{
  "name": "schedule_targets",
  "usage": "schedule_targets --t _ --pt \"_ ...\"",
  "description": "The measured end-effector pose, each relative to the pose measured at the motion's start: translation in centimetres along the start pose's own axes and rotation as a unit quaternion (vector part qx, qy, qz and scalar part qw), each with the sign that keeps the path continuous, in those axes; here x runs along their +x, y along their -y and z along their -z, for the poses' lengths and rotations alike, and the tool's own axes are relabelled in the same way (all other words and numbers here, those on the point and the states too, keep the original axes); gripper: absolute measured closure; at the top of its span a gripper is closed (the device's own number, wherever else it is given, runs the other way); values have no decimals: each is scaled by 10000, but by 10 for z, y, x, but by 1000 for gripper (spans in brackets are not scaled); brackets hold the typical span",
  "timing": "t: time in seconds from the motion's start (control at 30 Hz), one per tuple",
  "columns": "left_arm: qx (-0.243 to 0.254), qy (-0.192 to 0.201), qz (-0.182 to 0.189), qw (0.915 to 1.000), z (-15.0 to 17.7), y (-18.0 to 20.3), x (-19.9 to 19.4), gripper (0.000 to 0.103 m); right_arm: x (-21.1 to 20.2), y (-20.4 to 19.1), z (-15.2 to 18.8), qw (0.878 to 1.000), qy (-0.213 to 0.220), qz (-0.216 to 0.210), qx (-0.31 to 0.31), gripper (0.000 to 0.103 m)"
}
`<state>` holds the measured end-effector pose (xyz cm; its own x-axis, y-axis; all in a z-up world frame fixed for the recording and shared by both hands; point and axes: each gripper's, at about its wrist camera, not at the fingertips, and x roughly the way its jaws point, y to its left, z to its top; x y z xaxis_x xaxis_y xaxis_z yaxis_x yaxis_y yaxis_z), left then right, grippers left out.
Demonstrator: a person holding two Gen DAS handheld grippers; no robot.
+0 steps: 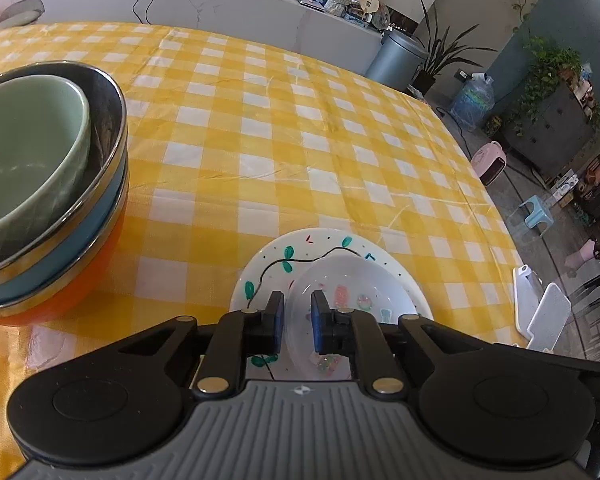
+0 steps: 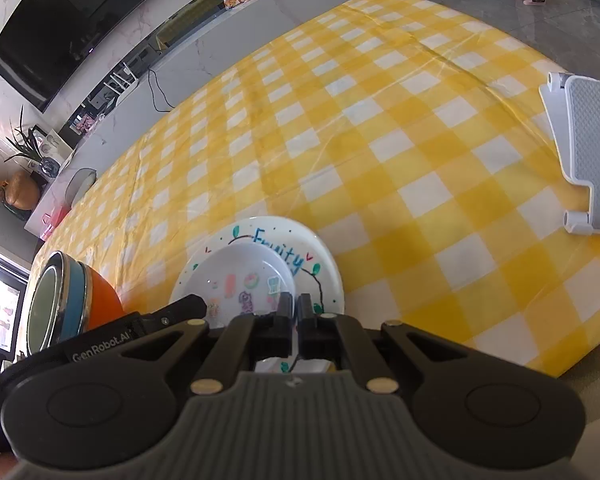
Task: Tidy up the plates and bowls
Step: 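Open both tools and release the small white dish, then move both tools to the rim of the steel bowl stack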
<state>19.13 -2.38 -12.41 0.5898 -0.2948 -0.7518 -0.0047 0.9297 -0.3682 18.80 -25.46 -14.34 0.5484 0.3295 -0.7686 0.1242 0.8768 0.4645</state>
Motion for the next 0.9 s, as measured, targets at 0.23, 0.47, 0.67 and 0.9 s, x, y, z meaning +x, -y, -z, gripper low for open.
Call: schedule_targets --t 0.23,0.47,0.67,0.9 --pt "21 140 56 9999 0 4 -8 52 -5 4 0 9998 85 -39 150 92" --pt "300 460 -29 9985 -2 13 -27 48 -14 4 2 9993 304 -150 157 76" --pt "726 517 -14 9960 -7 27 -52 48 -28 -6 7 9977 657 11 -160 68" --pt "925 453 199 9945 -22 27 -91 30 -40 -18 11 9956 770 253 -461 58"
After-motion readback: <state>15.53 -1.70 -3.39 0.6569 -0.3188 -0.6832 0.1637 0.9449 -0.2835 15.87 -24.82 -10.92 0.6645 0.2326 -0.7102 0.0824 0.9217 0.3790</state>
